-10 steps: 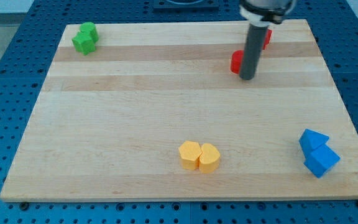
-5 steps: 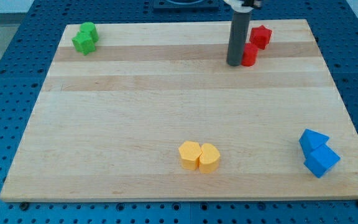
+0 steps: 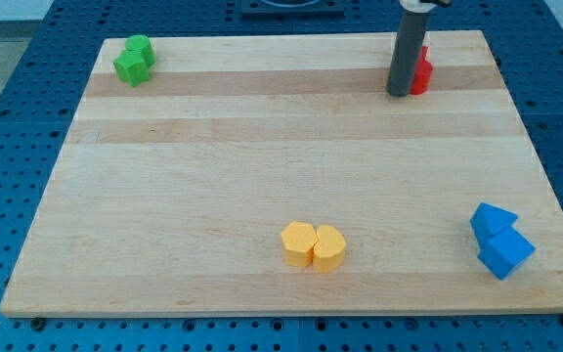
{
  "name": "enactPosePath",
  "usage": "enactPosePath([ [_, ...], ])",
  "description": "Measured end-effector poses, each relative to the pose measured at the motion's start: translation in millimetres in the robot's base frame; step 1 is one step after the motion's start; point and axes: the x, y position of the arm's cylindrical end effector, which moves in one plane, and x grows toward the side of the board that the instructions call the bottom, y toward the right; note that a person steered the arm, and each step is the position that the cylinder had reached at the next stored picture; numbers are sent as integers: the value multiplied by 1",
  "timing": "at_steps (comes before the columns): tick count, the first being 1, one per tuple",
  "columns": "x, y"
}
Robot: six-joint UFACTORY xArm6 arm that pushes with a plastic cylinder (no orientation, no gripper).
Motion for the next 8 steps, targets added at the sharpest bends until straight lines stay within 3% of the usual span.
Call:
enactPosePath([
  [8, -16, 27],
])
